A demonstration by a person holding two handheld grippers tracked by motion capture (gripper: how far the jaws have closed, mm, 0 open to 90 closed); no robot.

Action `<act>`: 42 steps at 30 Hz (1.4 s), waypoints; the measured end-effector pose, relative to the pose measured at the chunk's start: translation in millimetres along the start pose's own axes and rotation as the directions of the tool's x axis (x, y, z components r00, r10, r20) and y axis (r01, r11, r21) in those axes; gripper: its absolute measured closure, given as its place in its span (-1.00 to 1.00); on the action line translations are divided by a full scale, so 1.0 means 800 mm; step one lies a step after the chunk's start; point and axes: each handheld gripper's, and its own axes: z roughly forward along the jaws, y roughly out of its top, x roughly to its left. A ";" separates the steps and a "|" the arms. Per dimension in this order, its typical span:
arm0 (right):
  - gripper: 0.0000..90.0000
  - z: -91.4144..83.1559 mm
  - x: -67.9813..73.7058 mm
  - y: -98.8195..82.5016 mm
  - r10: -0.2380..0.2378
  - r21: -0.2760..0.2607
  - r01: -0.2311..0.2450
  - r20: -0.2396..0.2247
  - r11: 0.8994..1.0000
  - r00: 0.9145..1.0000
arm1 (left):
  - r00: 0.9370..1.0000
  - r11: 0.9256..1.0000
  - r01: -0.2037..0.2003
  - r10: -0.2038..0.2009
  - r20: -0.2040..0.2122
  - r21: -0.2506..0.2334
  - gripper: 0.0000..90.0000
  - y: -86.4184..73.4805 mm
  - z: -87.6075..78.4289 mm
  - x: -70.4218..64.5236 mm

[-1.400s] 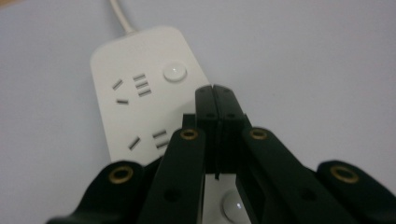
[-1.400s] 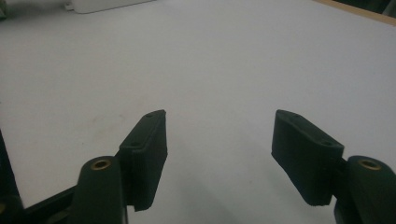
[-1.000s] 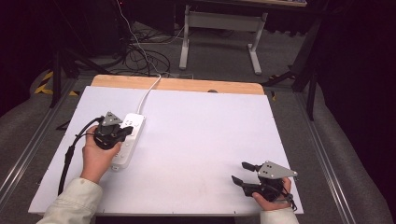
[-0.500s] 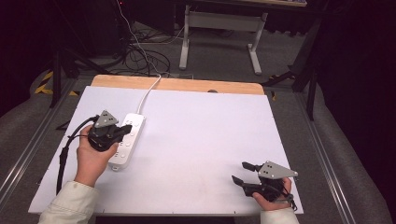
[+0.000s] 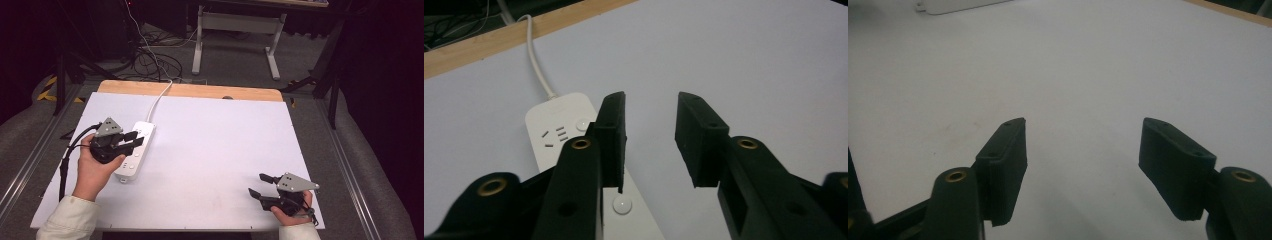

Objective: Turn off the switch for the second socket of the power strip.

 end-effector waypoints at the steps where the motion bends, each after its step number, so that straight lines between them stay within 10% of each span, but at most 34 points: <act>1: -0.18 0.000 0.000 0.000 0.000 0.000 0.000 0.001 1.000 1.000 | 1.000 1.000 -0.004 0.004 0.005 -0.006 0.38 0.001 -0.002 -0.001; 22: -0.19 -0.002 0.001 0.001 -0.003 -0.006 0.003 0.000 1.000 1.000 | 0.999 0.995 -0.001 0.005 0.036 -0.103 -0.62 -0.015 -0.057 -0.027; 42: -0.19 -0.002 0.001 0.001 -0.003 -0.010 0.003 -0.004 1.000 1.000 | 0.998 0.988 -0.038 0.045 0.040 -0.150 -0.84 -0.075 -0.080 -0.035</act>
